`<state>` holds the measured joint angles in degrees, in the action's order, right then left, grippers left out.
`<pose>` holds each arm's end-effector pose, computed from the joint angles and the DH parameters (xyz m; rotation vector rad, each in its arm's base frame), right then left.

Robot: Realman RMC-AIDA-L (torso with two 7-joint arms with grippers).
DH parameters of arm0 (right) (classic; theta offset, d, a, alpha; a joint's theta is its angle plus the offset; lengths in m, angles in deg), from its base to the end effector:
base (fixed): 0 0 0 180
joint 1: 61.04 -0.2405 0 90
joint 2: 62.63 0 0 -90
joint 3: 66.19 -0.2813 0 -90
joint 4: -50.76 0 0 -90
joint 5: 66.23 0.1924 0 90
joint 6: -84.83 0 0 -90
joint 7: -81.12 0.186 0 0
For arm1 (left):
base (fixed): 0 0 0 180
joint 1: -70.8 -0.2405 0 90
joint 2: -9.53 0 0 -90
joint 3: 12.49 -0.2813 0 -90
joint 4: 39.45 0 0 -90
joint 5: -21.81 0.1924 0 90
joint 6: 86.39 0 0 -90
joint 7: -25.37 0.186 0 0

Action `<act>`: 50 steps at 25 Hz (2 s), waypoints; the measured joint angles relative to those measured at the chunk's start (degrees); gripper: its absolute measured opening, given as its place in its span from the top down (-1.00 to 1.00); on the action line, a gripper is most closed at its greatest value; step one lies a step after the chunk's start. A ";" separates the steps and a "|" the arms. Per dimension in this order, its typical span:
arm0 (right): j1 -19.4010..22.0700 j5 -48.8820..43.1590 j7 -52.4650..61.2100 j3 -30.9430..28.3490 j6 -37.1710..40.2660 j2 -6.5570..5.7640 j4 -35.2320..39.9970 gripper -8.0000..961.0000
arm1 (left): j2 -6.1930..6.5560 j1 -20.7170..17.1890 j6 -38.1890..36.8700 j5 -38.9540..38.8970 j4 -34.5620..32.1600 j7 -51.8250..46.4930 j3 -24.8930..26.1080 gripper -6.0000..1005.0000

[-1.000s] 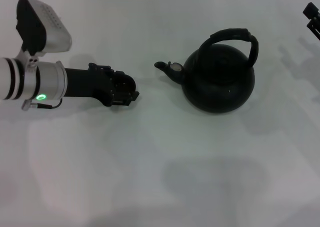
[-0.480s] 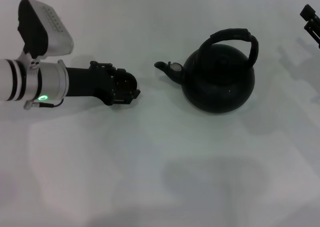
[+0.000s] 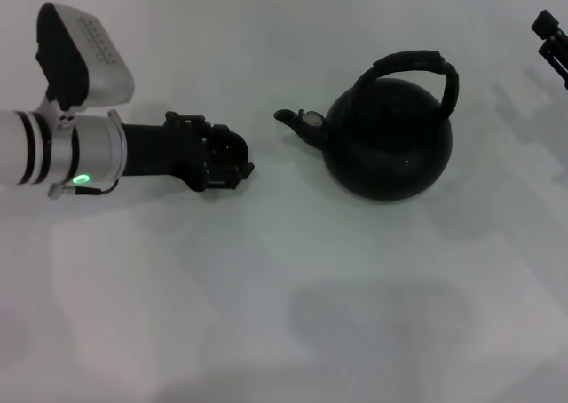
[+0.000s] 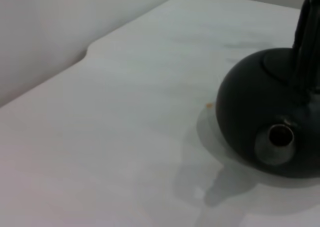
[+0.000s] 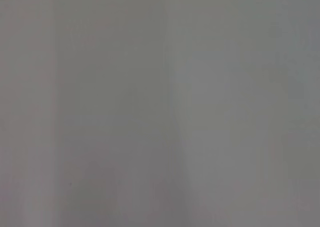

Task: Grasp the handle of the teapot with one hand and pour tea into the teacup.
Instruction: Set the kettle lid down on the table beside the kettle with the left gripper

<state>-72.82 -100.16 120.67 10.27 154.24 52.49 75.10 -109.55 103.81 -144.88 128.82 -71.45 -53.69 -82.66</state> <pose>0.3368 0.3297 0.0115 -1.8670 0.5510 0.8596 -0.2753 0.3682 -0.1184 -2.7388 -0.5052 -0.1880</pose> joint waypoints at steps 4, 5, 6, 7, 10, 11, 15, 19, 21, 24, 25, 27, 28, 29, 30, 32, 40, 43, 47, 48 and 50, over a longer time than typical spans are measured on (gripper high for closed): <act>-0.03 0.00 0.00 0.00 0.01 0.01 0.00 -0.36 | 0.00 -0.01 -0.01 -0.20 0.27 0.03 -0.81 -0.39; -0.04 0.00 0.00 0.00 0.02 0.01 0.00 -0.36 | 0.00 -0.01 -0.01 -0.22 0.29 0.03 -0.81 -0.39; -0.05 0.00 0.00 0.00 0.02 0.01 -0.02 -0.36 | 0.00 -0.02 -0.01 -0.23 0.33 0.04 -0.82 -0.39; -0.06 0.00 0.00 0.00 0.02 0.01 -0.08 -0.36 | -0.01 -0.03 -0.02 -0.23 0.53 0.04 -0.83 -0.39; -0.07 0.01 0.00 0.00 0.02 0.01 -0.27 -0.36 | 0.00 -0.01 -0.02 -0.40 0.86 0.06 -0.81 -0.39; -0.08 0.01 0.00 0.00 0.02 0.01 -0.36 -0.36 | 0.00 -0.01 -0.03 -0.43 0.89 0.06 -0.81 -0.39; -0.03 0.01 0.00 0.00 0.14 0.01 -0.52 -0.36 | -0.01 -0.06 -0.28 -0.72 0.96 0.06 -0.85 -0.39; 0.28 0.01 0.00 0.00 0.47 0.01 -0.53 -0.36 | -0.01 -0.06 -0.55 -1.01 0.95 0.06 -0.87 -0.40; 0.34 0.01 0.00 0.00 0.51 0.01 -0.53 -0.36 | -0.01 -0.05 -0.58 -1.02 0.95 0.04 -0.86 -0.40; 0.41 -0.02 0.00 0.00 0.62 0.01 -0.53 -0.36 | -0.01 -0.05 -0.64 -1.04 0.98 -0.05 -0.86 -0.41; 0.42 -0.03 0.00 0.00 0.66 0.01 -0.53 -0.36 | -0.01 -0.05 -0.64 -1.04 0.98 -0.05 -0.86 -0.41; 0.44 -0.03 0.00 0.05 0.70 0.01 -0.53 -0.36 | 0.00 -0.06 -0.78 -1.12 0.98 -0.23 -1.37 -0.41; 0.44 -0.04 0.00 0.09 0.72 0.01 -0.53 -0.36 | 0.01 -0.07 -0.88 -1.15 0.99 -0.27 -1.52 -0.41; 0.44 -0.05 0.00 0.12 0.78 0.01 -0.53 -0.36 | 0.03 -0.11 -0.98 -1.18 0.98 -0.31 -1.64 -0.41; 0.45 -0.06 0.00 0.14 0.84 0.01 -0.53 -0.36 | 0.03 -0.11 -0.98 -1.18 0.98 -0.31 -1.64 -0.42; 0.50 -0.07 0.00 0.15 0.99 0.01 -0.53 -0.36 | 0.07 -0.27 -1.20 -1.24 0.98 -0.38 -1.70 -0.42; 0.86 -0.09 0.00 0.18 1.58 0.01 -0.53 -0.36 | 0.08 -0.47 -1.26 -1.49 1.02 -0.46 -1.73 -0.43; 0.95 -0.09 0.00 0.18 1.72 0.01 -0.53 -0.35 | 0.08 -0.49 -1.09 -1.82 1.36 -0.61 -1.57 -0.44; 0.97 -0.08 0.00 0.18 1.79 0.01 -0.53 -0.35 | 0.08 -0.33 -0.77 -1.99 1.74 -0.72 -1.34 -0.44; 0.97 -0.08 0.00 0.18 1.79 0.01 -0.53 -0.35 | 0.08 -0.32 -0.71 -1.99 1.75 -0.72 -1.31 -0.44; 0.97 -0.08 0.00 0.18 1.79 0.01 -0.53 -0.35 | 0.08 -0.31 -0.62 -1.99 1.76 -0.72 -1.28 -0.45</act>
<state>-71.85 -100.24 120.67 10.45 156.03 52.50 74.58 -109.47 103.49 -145.50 126.83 -69.69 -54.41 -83.94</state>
